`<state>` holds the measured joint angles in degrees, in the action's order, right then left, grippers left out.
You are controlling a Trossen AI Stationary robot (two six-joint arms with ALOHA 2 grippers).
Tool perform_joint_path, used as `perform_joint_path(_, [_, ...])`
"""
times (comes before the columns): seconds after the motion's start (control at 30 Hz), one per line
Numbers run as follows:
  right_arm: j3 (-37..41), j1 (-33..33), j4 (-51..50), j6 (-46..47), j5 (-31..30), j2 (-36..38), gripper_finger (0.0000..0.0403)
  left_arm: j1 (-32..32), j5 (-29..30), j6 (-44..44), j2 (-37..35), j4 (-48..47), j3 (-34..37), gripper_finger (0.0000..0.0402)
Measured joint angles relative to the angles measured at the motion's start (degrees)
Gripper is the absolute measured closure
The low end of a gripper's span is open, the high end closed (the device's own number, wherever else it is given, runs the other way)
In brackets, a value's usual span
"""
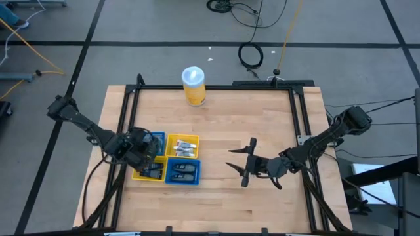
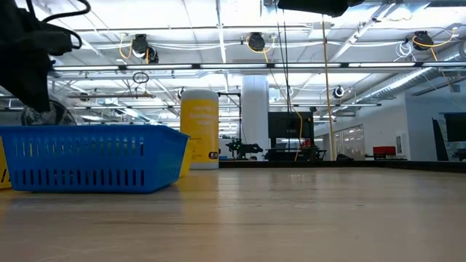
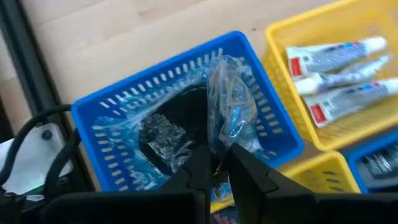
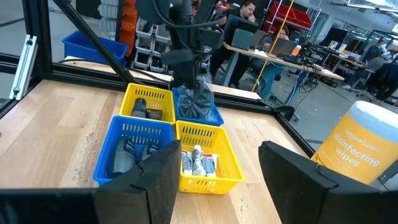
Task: Pick & Place Travel size toiletries
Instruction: Put the black hairbrush into the top blue bin
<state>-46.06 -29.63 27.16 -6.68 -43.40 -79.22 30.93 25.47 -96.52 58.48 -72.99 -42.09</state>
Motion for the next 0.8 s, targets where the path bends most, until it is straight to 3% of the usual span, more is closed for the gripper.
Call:
perform_joint_path(0.2, [0.0,0.0,-0.02,0.0,0.0,0.0,0.0195,-3.33,-0.61,2.61,0.02,-1.34,0.0,0.0361])
perform_joint_path(0.3, [0.0,0.0,-0.02,0.0,0.0,0.0,0.0195,-4.56,-1.37,4.75,0.02,-1.32,0.0,0.0332])
perform_joint_path(0.5, [0.0,0.0,-0.02,0.0,0.0,0.0,0.0197,-6.85,-5.17,8.76,-0.55,-1.53,-0.23,0.0235])
perform_joint_path(0.6, [0.0,0.0,-0.02,0.0,0.0,0.0,0.0196,-8.22,-7.44,9.42,-1.7,-5.4,-2.07,0.0198])
perform_joint_path(0.8, [0.0,0.0,0.0,0.0,0.0,0.0,0.0196,-10.22,-6.34,7.92,-4.01,-13.83,-6.57,0.0192])
